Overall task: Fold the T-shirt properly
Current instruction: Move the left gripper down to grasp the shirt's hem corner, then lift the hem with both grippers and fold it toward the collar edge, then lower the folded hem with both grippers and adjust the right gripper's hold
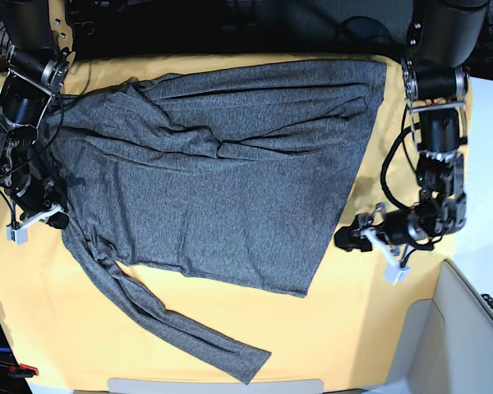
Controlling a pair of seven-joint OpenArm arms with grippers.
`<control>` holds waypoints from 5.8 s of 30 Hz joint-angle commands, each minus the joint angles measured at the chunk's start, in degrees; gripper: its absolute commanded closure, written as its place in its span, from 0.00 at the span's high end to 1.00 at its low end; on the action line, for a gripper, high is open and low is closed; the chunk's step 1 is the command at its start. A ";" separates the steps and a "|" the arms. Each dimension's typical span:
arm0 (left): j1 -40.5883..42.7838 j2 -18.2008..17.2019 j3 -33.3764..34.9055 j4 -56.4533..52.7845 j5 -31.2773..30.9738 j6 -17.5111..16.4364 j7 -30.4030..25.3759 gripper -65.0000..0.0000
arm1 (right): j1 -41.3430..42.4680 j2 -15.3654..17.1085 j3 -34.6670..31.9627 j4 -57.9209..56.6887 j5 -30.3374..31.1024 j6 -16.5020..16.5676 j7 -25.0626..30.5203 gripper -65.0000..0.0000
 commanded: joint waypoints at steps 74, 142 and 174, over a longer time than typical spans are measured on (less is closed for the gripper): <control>-5.97 6.61 9.38 -6.98 -0.66 9.84 -27.55 0.00 | -5.15 -2.15 -0.33 12.37 -1.97 -0.12 -4.24 0.06; 53.02 -7.46 -16.56 69.77 -0.83 9.76 -3.19 0.42 | -10.69 -0.83 12.41 38.21 -1.97 -0.30 -16.73 0.54; 52.67 -7.37 -16.56 69.42 -0.66 9.76 -3.19 0.42 | 3.55 -6.46 -2.62 5.33 -2.76 0.23 -5.56 0.00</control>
